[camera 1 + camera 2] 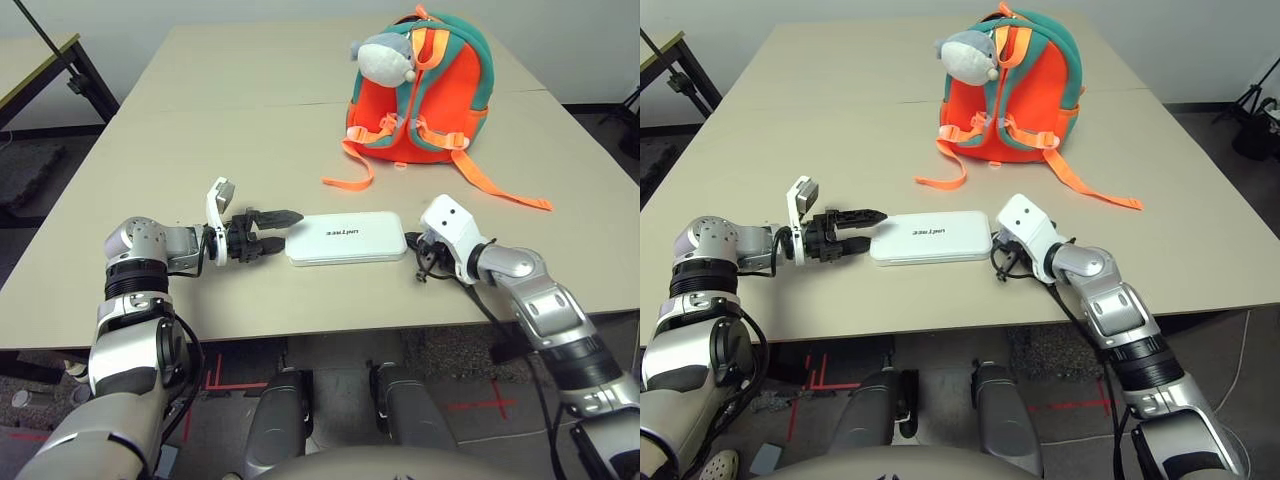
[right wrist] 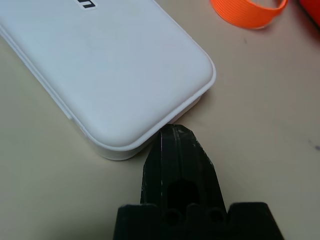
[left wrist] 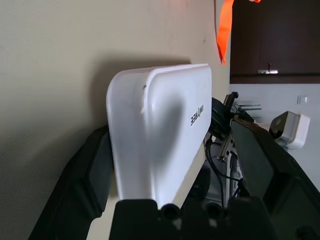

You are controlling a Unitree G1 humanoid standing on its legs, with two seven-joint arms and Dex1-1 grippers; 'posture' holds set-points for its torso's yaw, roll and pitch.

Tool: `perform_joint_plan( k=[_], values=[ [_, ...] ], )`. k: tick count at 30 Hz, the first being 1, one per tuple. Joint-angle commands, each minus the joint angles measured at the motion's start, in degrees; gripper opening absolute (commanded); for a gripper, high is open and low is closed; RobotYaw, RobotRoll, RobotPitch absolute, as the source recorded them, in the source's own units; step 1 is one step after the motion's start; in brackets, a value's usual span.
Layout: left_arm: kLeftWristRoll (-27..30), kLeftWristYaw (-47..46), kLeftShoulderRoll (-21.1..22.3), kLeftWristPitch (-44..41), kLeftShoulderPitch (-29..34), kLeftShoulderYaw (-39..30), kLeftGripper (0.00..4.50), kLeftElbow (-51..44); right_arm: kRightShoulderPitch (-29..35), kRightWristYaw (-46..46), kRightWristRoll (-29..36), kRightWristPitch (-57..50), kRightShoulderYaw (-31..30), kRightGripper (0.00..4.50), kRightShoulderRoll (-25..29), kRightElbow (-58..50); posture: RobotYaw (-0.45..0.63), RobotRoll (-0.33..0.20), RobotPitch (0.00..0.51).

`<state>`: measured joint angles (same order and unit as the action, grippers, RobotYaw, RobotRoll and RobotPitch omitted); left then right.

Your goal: Put the pencil case into the backpack and zip it.

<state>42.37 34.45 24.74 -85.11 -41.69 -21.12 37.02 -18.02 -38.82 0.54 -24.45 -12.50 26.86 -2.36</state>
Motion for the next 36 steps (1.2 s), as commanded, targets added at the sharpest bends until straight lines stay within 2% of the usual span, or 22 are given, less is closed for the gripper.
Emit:
perform_joint_plan(
  k=[1, 14, 17, 21, 24, 25, 29, 32, 36],
  values=[
    [-1.42, -0.6, -1.08, -0.52, 1.67, 1.56, 4.5, -0.09, -1.01, 0.47, -0.15, -0.28, -1.41, 0.01, -1.8, -1.21, -0.17, 0.0, 0.122],
    [-2.27, -1.01, -2.1, 0.89, 3.26, 1.97, 4.5, -2.24, -1.04, 2.05, -1.71, 0.55, -1.81, 0.01, -4.11, -1.5, -0.17, 0.0, 0.116],
    [-2.79, -1.85, -2.29, 2.6, 3.02, 0.96, 3.88, -1.38, -0.91, 2.06, -1.98, 0.82, -1.72, 0.0, -4.02, -1.33, -0.17, 0.0, 0.115],
    [-3.09, -1.9, -2.61, 4.37, 3.29, 0.33, 2.3, -1.93, -1.0, 2.15, -2.34, 1.28, -1.72, 0.0, -3.87, -0.96, -0.17, 0.0, 0.111],
    [-2.82, -2.17, -2.75, 4.83, 3.12, -0.45, 1.52, -2.09, -1.14, 2.15, -2.55, 1.66, -1.62, 0.0, -3.84, -0.49, -0.16, 0.0, 0.11],
    [-2.63, -2.27, -2.69, 4.98, 3.0, -0.6, 1.38, -2.21, -1.23, 2.21, -2.67, 1.85, -1.56, 0.0, -3.83, -0.27, -0.16, 0.0, 0.109],
    [-2.02, -2.63, -2.38, 5.74, 2.34, -1.29, 1.35, -3.11, -1.46, 2.27, -2.99, 2.28, -1.49, 0.0, -3.8, 0.24, -0.16, 0.0, 0.108],
    [-0.89, -3.3, -2.43, 6.94, 1.39, -3.39, 1.35, -5.38, -1.6, 2.48, -3.33, 2.66, -1.31, 0.62, -3.73, 0.7, -0.16, 0.0, 0.109],
    [0.35, -6.36, -2.45, 8.87, -1.98, -7.58, 1.35, -8.73, -1.74, 2.57, -3.36, 2.99, -1.06, 2.08, -3.24, 1.25, -0.16, 0.0, 0.115]
  ],
)
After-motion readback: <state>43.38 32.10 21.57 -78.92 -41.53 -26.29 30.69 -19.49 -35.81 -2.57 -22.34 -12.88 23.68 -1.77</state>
